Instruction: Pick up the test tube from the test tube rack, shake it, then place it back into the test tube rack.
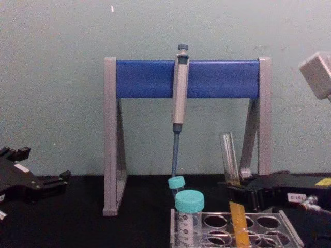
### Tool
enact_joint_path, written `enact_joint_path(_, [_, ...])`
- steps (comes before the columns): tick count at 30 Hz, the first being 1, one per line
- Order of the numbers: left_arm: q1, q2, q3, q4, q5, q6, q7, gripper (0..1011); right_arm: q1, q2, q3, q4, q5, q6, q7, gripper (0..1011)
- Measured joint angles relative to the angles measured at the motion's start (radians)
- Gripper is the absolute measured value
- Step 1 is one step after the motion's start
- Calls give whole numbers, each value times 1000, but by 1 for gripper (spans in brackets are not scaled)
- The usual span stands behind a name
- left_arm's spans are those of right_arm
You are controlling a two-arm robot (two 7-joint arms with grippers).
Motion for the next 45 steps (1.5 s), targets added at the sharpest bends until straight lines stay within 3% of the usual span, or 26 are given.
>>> enact_joint_path(17, [0,0,0,0,0,0,0,1002,-1,-1,1,1,-2,-9,5,223])
enact_joint_path(27, [0,0,0,0,0,0,0,1001,-30,4,14,-13,-19,-67,14,223])
enact_joint_path(45, [0,0,0,0,0,0,0,1001,-126,0,77,-72,-27,-228,7,223])
